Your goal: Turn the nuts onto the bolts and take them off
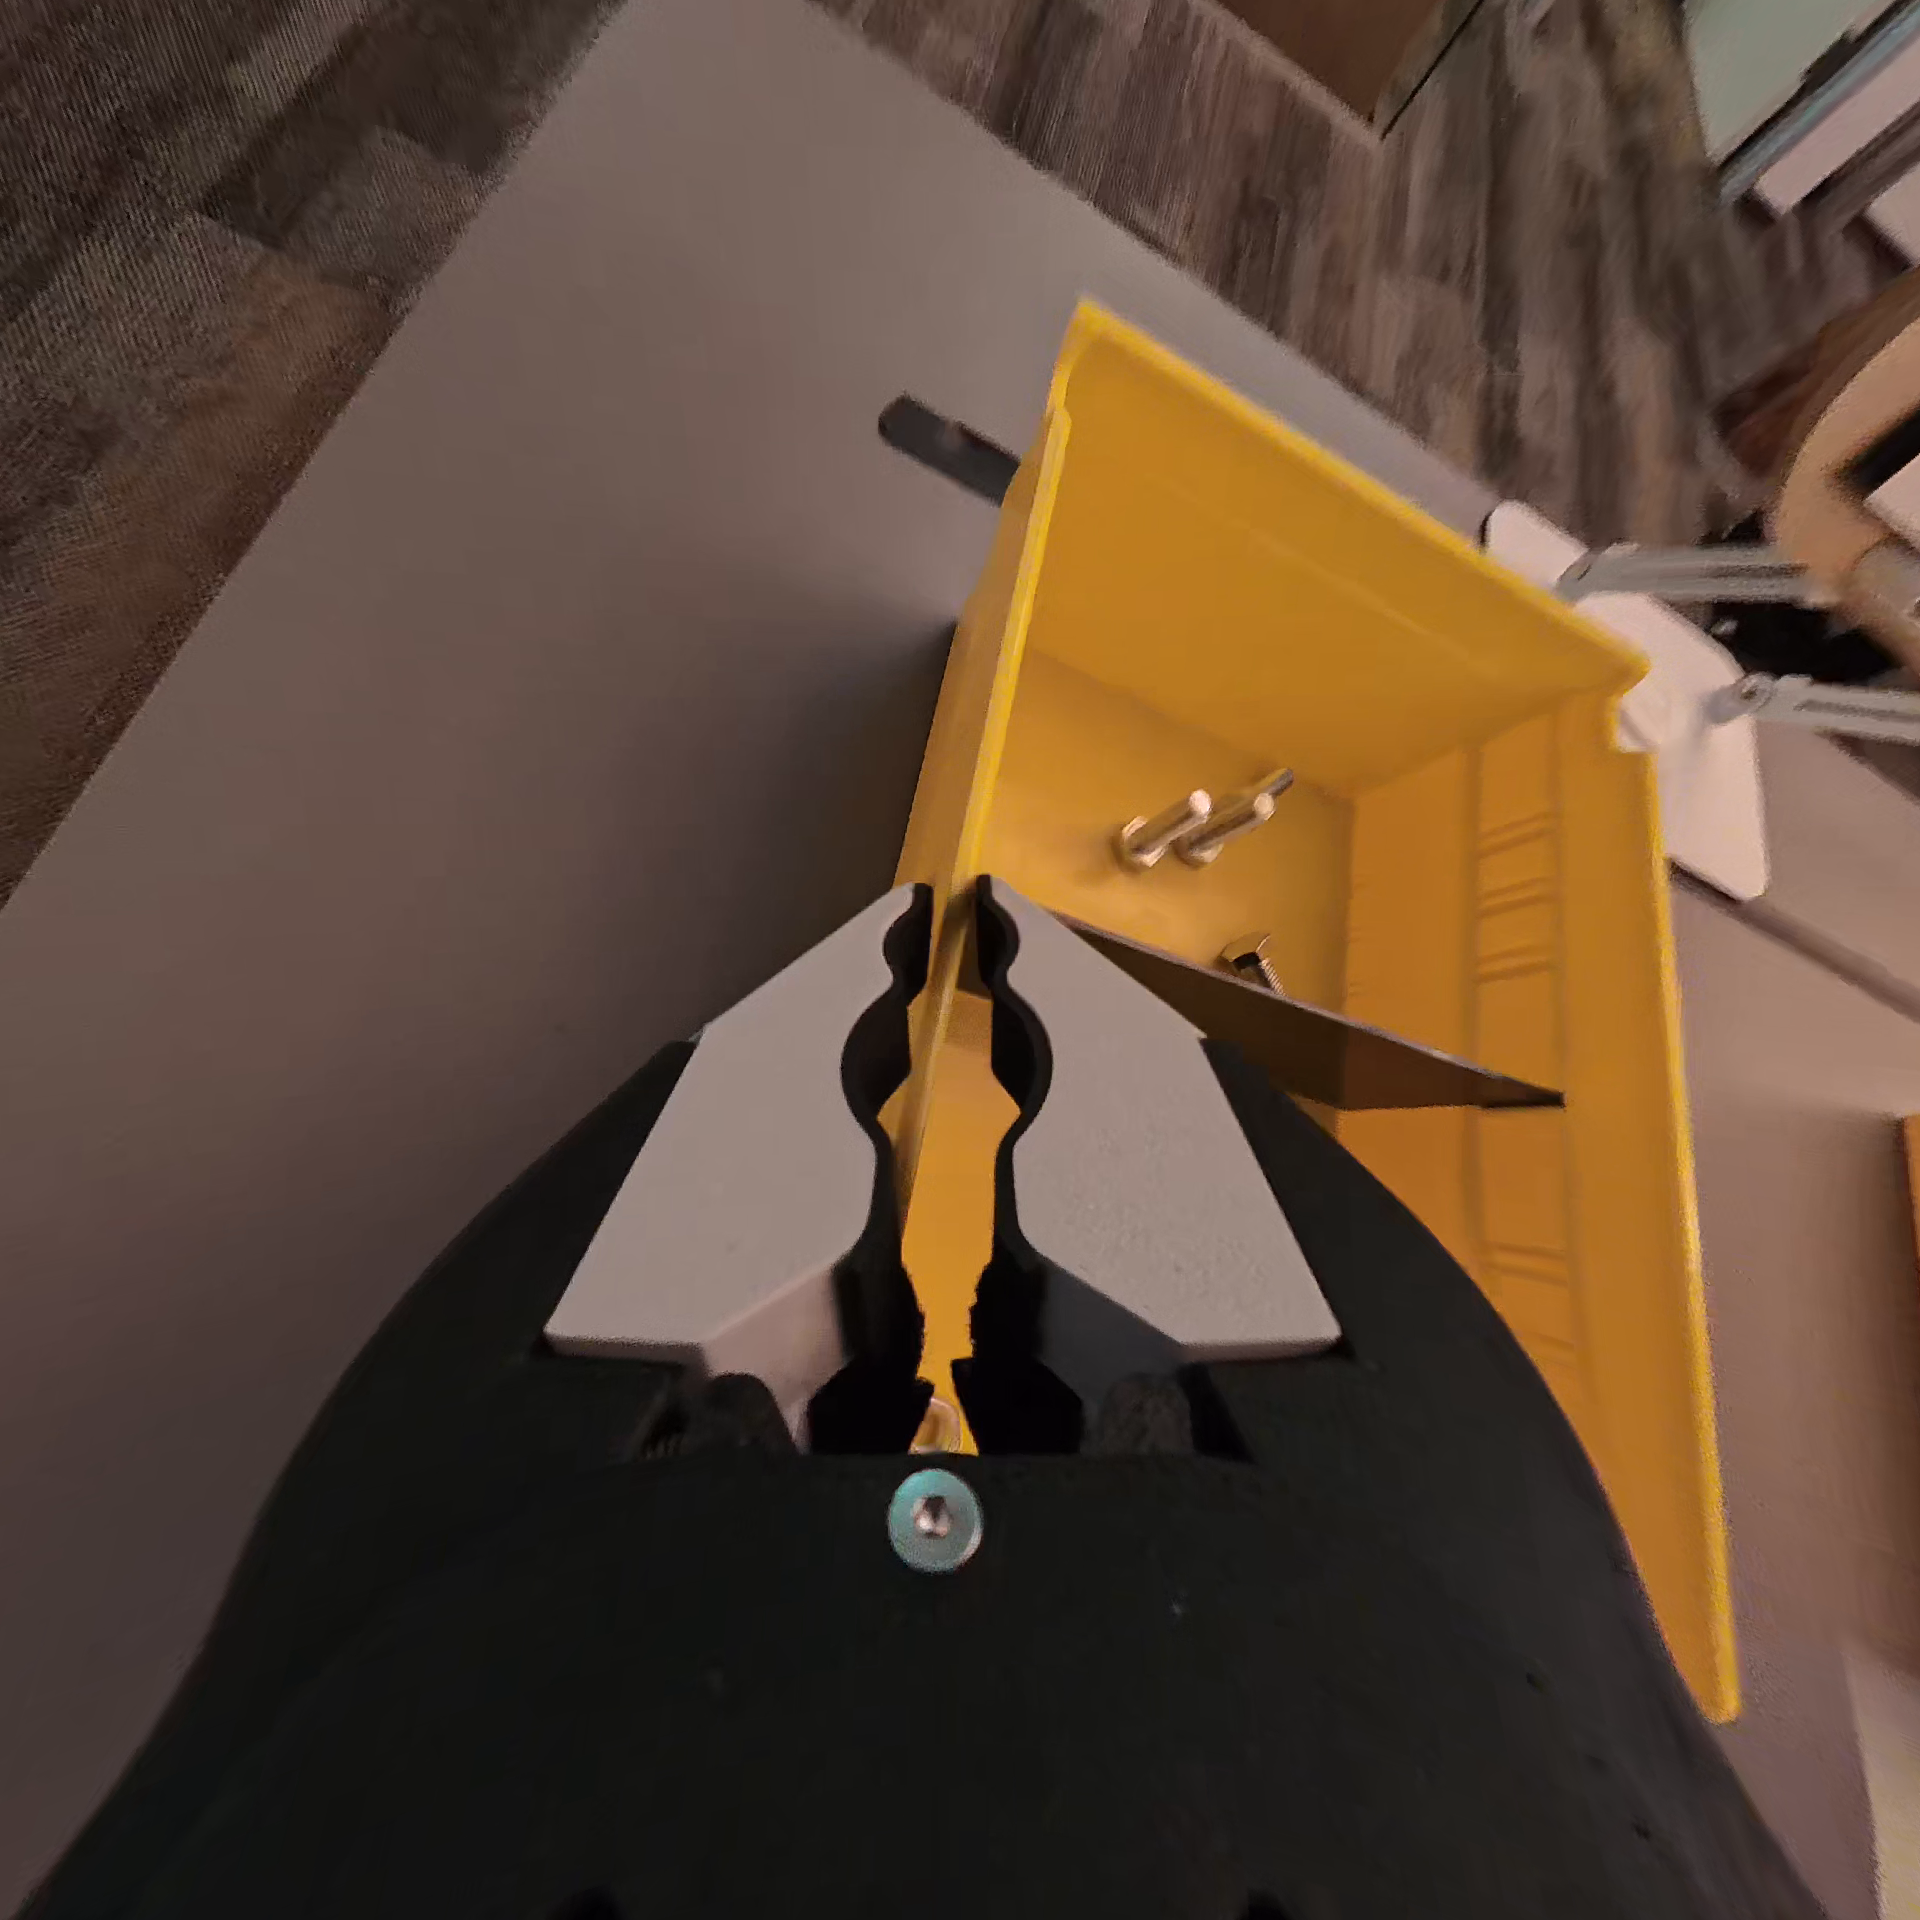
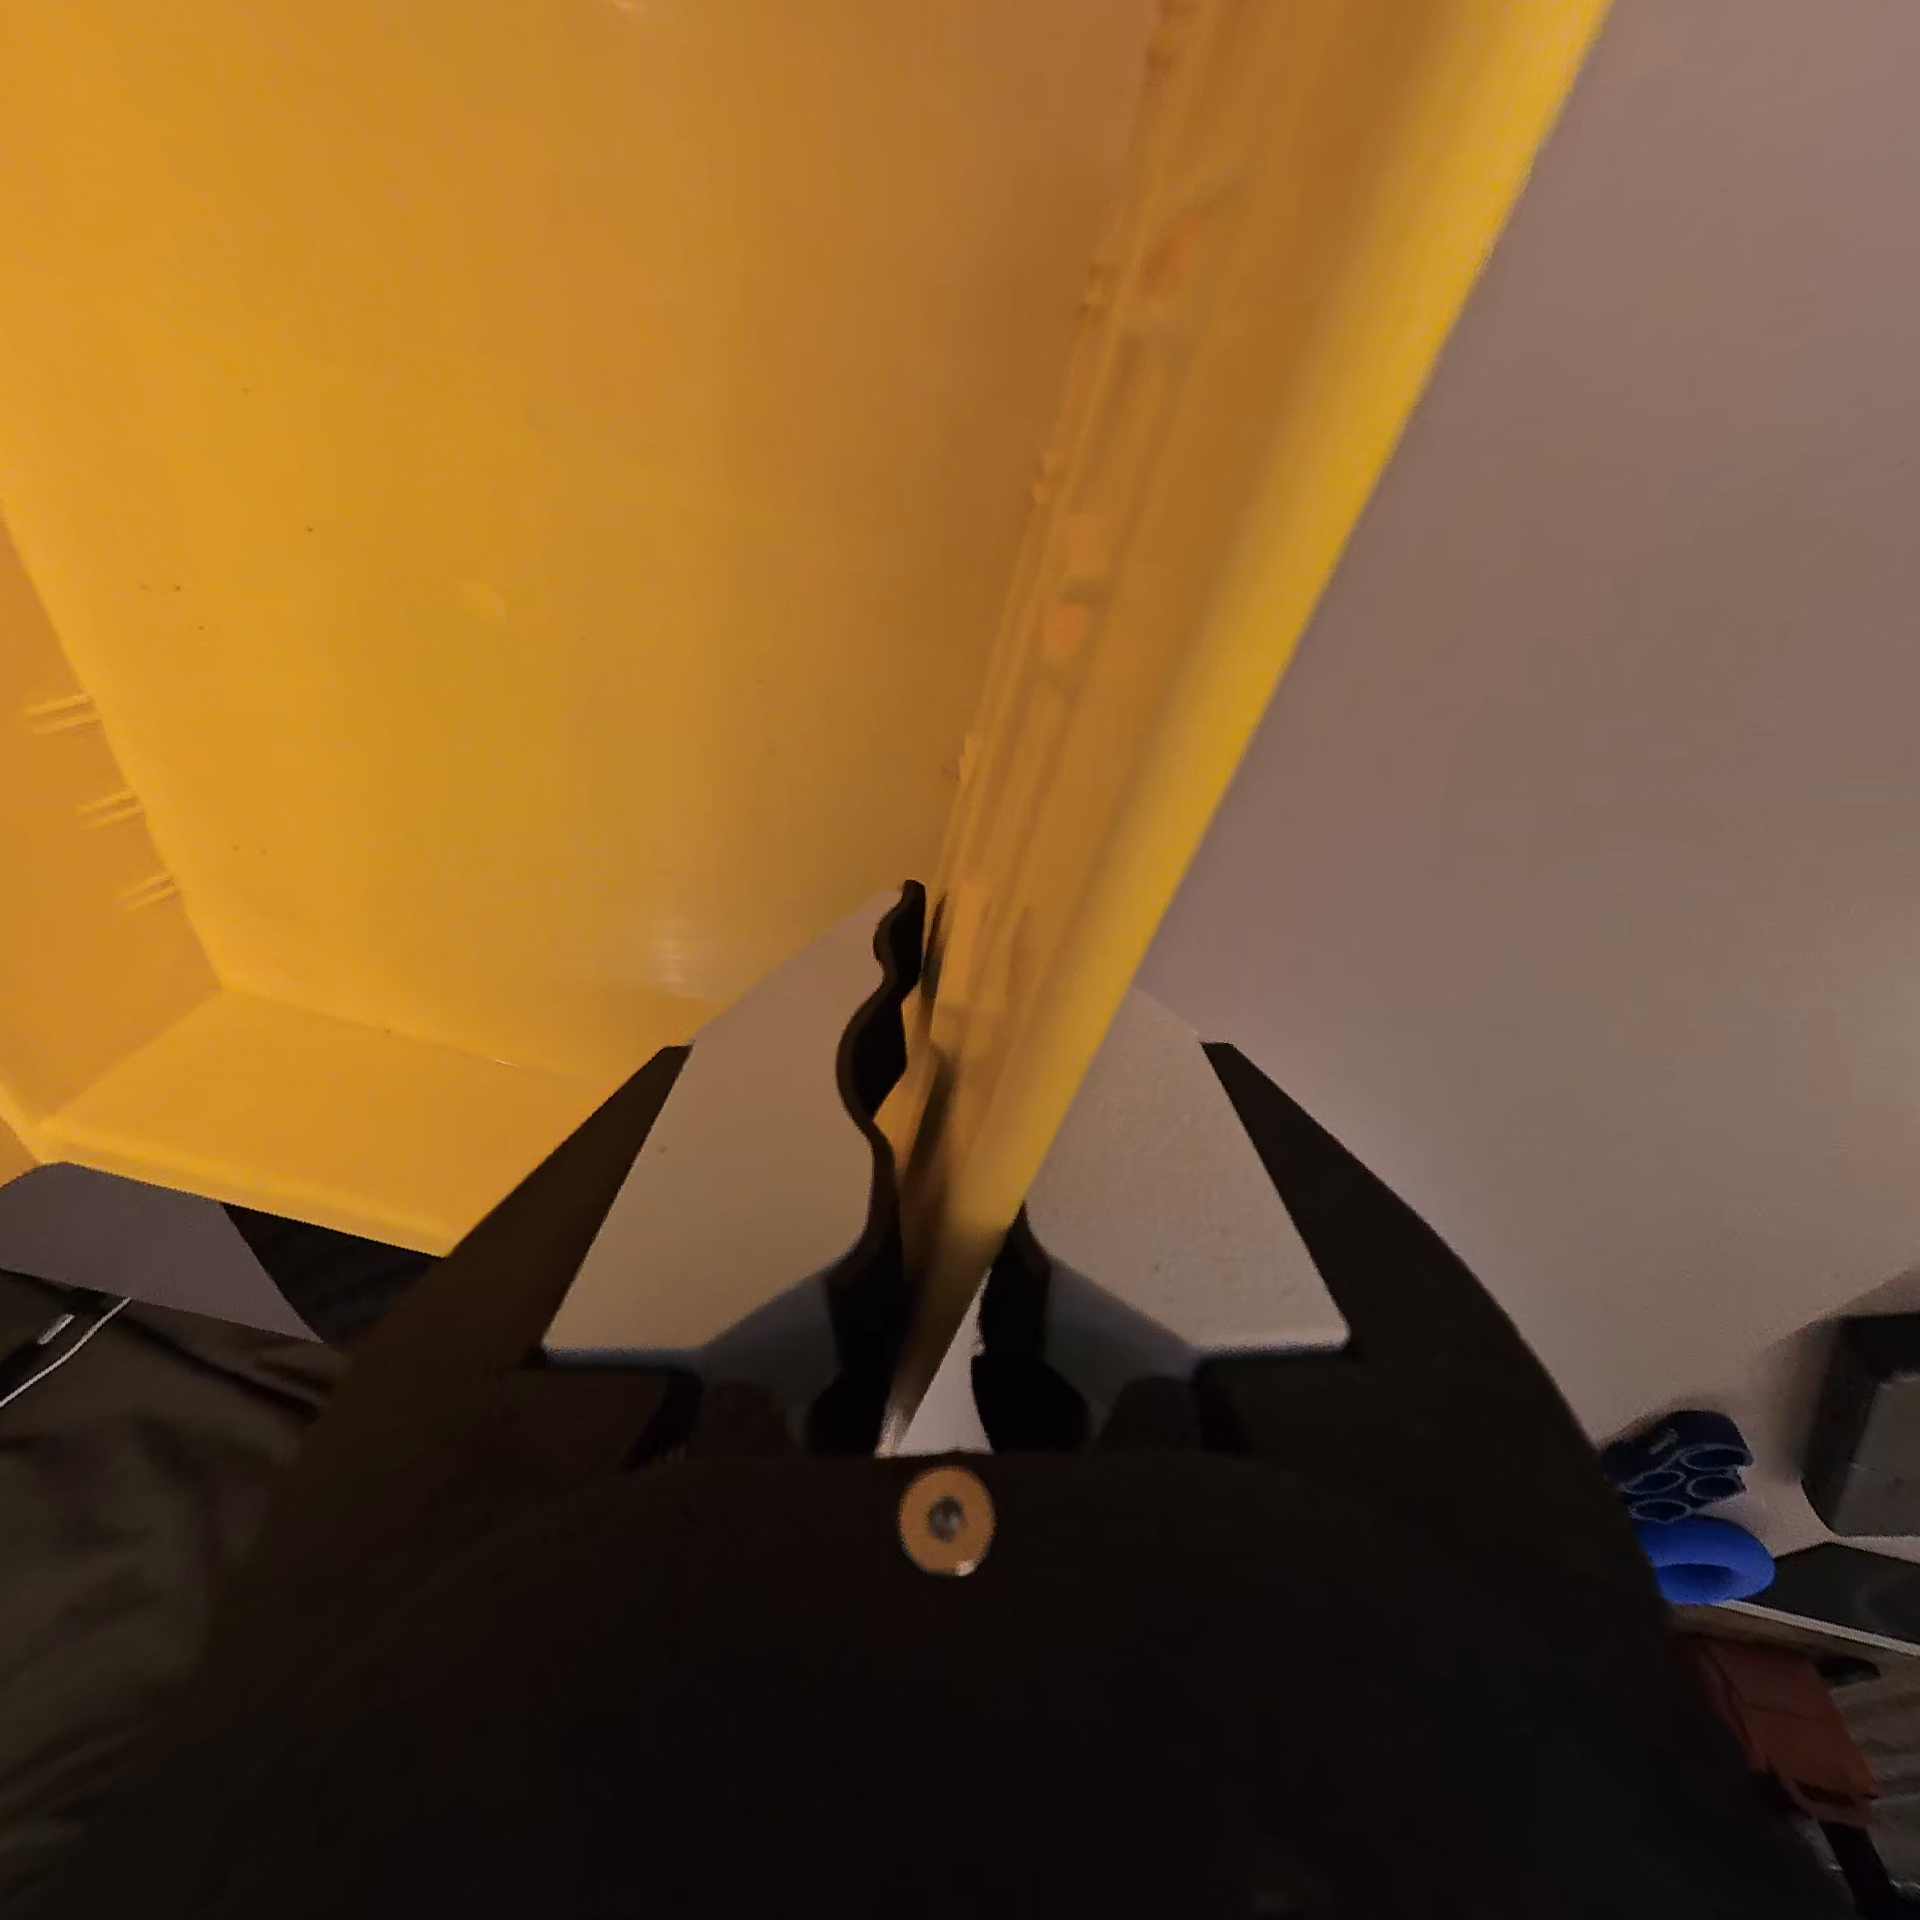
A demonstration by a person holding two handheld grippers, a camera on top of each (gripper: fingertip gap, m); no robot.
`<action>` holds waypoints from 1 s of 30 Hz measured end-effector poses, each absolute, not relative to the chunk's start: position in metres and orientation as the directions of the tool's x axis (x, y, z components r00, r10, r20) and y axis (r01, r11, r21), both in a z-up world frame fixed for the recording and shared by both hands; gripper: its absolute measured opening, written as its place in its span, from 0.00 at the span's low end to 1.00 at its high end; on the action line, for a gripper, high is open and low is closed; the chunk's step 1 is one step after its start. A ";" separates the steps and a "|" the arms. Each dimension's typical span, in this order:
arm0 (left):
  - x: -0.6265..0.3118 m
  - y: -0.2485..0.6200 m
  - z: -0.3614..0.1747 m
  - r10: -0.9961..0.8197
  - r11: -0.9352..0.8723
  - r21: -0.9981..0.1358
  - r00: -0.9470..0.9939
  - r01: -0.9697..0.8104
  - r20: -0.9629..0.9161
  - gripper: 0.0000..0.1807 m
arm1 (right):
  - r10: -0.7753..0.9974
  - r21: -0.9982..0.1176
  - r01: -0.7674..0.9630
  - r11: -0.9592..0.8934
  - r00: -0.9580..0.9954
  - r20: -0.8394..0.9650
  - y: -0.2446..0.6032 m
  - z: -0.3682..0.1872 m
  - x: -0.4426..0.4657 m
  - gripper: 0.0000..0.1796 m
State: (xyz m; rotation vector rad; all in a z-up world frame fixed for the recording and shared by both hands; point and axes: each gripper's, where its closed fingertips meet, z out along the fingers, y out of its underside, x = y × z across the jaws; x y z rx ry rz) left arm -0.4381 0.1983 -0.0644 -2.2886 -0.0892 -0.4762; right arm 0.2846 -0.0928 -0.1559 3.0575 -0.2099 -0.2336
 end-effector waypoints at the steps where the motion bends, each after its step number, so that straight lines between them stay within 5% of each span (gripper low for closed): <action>1: -0.440 0.198 -0.057 -0.081 -0.674 -0.702 0.921 0.231 0.381 0.03 | -0.127 0.078 -0.117 -0.990 0.983 -0.132 -0.094 -0.156 0.285 0.07; 6: -0.440 0.188 -0.004 -0.159 -0.547 -0.797 0.903 0.256 0.399 0.06 | -0.047 -0.015 -0.047 -0.999 0.999 0.017 -0.085 -0.137 0.298 0.14; 12: -0.426 0.161 0.057 -0.315 -0.389 -0.892 0.876 0.231 0.365 0.10 | -0.043 -0.454 0.125 -0.882 0.939 0.341 -0.038 -0.022 0.300 0.19; 14: -0.418 0.148 0.086 -0.395 -0.301 -0.916 0.839 0.267 0.374 0.12 | -0.068 -0.686 0.236 -0.688 0.920 0.385 -0.015 0.041 0.270 0.21; 17: -0.405 0.124 0.131 -0.520 -0.164 -0.929 0.771 0.331 0.367 0.16 | 0.007 -0.938 0.302 -0.172 0.952 0.305 0.001 0.134 0.181 0.39; 19: -0.387 0.100 0.160 -0.635 -0.074 -0.930 0.702 0.359 0.322 0.17 | 0.101 -0.954 0.261 0.147 0.956 0.277 -0.006 0.177 0.125 0.47; 21: -0.365 0.073 0.184 -0.728 -0.022 -0.918 0.623 0.396 0.286 0.21 | 0.194 -0.941 0.211 0.266 0.944 0.267 -0.007 0.194 0.084 0.47; 25: -0.315 0.036 0.217 -0.828 0.052 -0.926 0.535 0.373 0.169 0.23 | 0.280 -0.929 0.254 0.269 0.902 0.328 0.018 0.188 0.038 0.47; 30: -0.279 0.054 0.198 -0.876 -0.093 -0.996 0.476 -0.017 0.073 0.32 | 0.264 -0.845 0.497 0.196 0.803 0.534 0.042 0.141 0.028 0.43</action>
